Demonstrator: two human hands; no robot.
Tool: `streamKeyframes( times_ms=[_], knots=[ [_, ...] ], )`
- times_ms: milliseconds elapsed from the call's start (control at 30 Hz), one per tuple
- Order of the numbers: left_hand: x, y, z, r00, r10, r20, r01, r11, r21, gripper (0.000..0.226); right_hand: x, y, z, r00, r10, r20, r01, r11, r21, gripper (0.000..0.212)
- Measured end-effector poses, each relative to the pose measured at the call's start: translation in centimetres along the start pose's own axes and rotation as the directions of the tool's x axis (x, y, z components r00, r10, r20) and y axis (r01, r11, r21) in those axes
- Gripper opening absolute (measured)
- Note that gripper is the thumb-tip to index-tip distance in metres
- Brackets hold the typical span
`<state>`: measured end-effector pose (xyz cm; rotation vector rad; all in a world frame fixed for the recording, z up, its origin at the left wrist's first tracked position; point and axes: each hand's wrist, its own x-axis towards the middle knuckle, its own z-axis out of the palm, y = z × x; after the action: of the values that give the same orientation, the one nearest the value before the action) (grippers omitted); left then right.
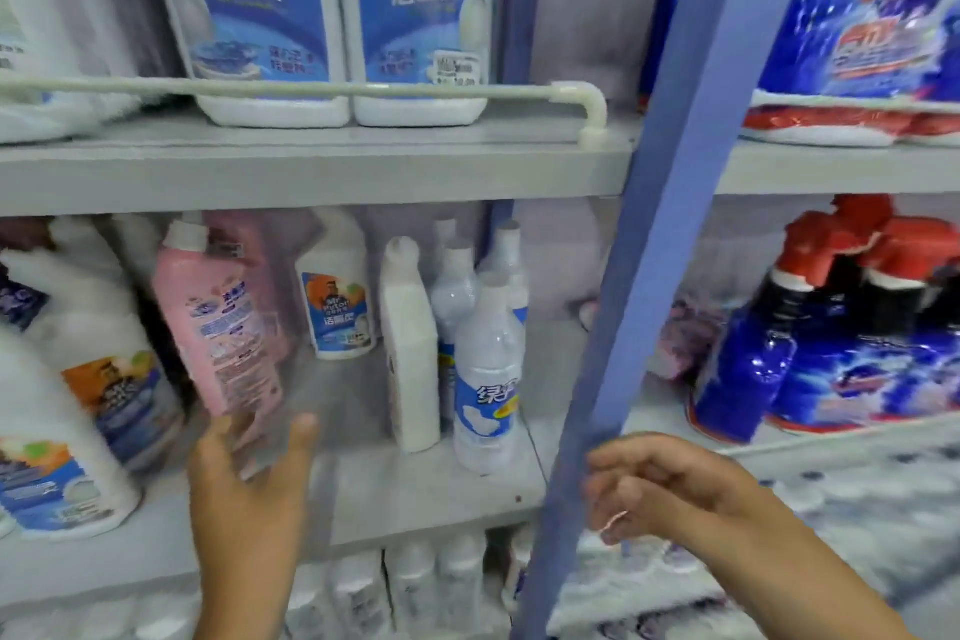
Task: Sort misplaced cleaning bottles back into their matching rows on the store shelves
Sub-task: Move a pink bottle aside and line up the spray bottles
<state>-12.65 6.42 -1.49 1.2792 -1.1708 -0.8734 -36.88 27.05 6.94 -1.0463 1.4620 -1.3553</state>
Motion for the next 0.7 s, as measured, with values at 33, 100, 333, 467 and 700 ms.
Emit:
streamKeyframes(
  times_ms=[33, 100, 333, 467, 700],
  knots=[
    [-2.7, 1.1, 1.2, 1.0, 0.015, 0.019, -0.014, 0.998, -0.066, 0.04, 0.1, 0.3, -2.0, 0.998, -0.01, -0.065, 0.011, 1.0, 0.005, 0.064],
    [-8.3, 3.2, 3.7, 0.992, 0.052, 0.117, -0.032, 0.985, -0.167, 0.029, 0.9, 1.0, -5.6, 0.98, -0.008, -0.201, 0.021, 0.998, 0.063, 0.035],
    [-21.6, 9.4, 14.5, 0.825, 0.207, 0.525, -0.081, 0.964, -0.253, 0.029, 4.1, 3.0, -14.2, 0.953, 0.003, -0.303, 0.002, 1.0, 0.018, 0.025],
    [-20.6, 9.0, 22.5, 0.826, 0.139, 0.546, -0.086, 0.989, -0.121, 0.011, 3.3, 4.0, -17.6, 0.97, -0.032, -0.24, 0.017, 0.998, -0.067, 0.027],
    [-15.4, 8.8, 36.5, 0.723, -0.017, 0.691, -0.151, 0.972, 0.182, 0.026, 3.9, 5.8, -22.9, 0.829, -0.36, -0.428, 0.133, 0.87, -0.475, 0.052]
  ],
)
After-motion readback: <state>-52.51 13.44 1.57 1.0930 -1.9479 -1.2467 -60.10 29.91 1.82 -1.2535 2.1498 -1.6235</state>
